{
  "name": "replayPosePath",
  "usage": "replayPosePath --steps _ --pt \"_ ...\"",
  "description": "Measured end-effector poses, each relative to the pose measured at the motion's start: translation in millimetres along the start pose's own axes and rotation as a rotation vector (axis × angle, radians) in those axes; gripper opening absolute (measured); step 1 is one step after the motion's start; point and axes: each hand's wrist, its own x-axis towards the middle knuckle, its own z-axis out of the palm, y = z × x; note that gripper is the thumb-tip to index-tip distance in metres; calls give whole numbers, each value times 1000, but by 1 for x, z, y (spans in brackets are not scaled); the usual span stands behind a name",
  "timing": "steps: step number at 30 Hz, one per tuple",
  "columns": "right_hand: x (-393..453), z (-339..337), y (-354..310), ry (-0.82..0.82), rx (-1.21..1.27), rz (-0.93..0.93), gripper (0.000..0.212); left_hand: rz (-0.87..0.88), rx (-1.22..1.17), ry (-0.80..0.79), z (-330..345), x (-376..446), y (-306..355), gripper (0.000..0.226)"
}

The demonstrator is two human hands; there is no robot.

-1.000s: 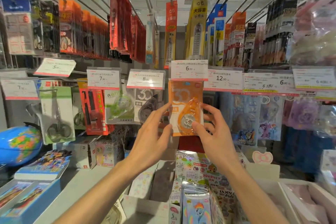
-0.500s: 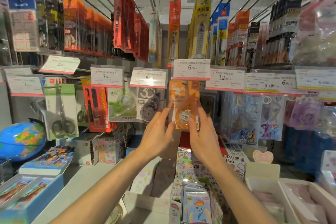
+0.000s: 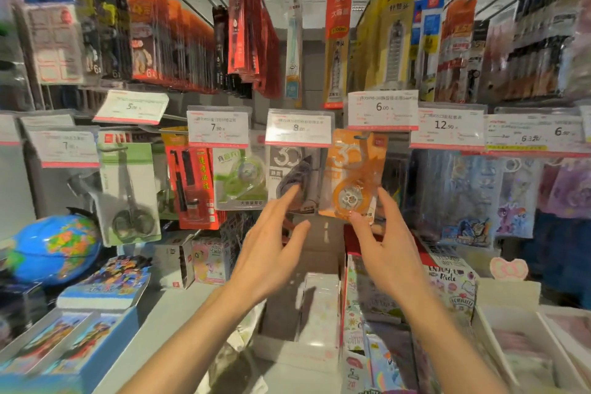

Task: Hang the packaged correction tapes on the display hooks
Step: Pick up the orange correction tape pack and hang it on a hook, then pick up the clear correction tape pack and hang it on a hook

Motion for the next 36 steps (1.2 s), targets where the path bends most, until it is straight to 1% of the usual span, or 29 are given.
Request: replayPosePath --steps 4,8,11,16,20,23,26,28,29,30,31,34,36 --pt "-14 23 -13 21 -49 71 72 16 -53 33 -39 -12 -33 59" --pt "-34 61 -32 59 -147 111 74 4 -79 19 -75 -28 -74 53" --pt "-50 94 -44 11 -187 125 76 -23 -99 5 -95 -42 -105 53" --pt "-72 147 -51 -85 -253 150 75 -119 -88 -112 -109 -70 -151 53" --pt "-86 173 -47 -184 -306 181 69 -219 -67 -198 -108 -90 -174 52" --pt "-98 184 -34 -220 -368 200 58 -298 -42 -277 -100 -106 -184 53" --pt "-112 188 -22 -306 -464 225 40 -405 -8 -392 -92 -120 -193 56" --pt "-122 191 -16 -369 -513 229 25 -471 6 -461 -87 -127 -196 58" --pt "-127 191 -15 -403 -532 234 23 -500 12 -473 -85 -129 -197 58" --pt "-131 192 -12 -439 -545 243 26 -524 20 -470 -83 -131 -197 59" --pt "-134 192 -10 -473 -548 252 34 -544 29 -460 -82 -131 -196 59" --pt "-142 193 -7 -548 -546 286 62 -579 61 -424 -79 -133 -195 62" --pt "-144 194 -8 -572 -549 301 70 -587 57 -413 -77 -133 -194 64"
